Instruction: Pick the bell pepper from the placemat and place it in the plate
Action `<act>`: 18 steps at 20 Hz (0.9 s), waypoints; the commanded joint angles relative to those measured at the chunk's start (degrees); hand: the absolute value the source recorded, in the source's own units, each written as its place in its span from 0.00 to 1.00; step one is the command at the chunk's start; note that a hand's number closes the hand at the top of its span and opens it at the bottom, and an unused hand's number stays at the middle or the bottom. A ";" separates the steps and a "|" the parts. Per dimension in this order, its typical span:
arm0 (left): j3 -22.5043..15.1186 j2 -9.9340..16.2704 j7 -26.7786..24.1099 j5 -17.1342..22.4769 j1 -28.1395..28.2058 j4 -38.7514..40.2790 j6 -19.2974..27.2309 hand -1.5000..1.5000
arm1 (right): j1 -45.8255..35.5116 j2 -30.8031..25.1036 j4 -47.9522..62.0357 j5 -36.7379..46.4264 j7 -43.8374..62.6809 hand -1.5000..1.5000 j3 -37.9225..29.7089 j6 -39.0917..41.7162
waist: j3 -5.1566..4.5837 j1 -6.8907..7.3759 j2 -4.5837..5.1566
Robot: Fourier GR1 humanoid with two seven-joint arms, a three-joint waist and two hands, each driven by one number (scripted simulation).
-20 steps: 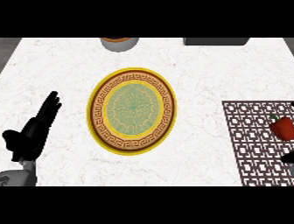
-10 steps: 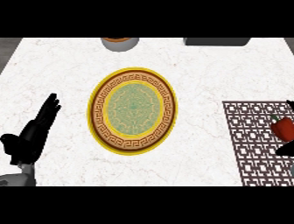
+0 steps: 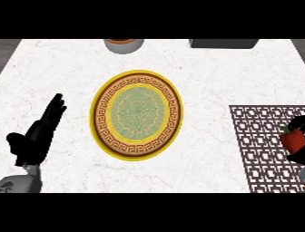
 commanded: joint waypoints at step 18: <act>2.78 0.89 -1.11 -0.07 2.83 0.28 1.01 0.50 | 26.02 22.78 -42.29 16.79 24.53 1.00 13.48 -24.16 | 0.15 -5.28 -1.40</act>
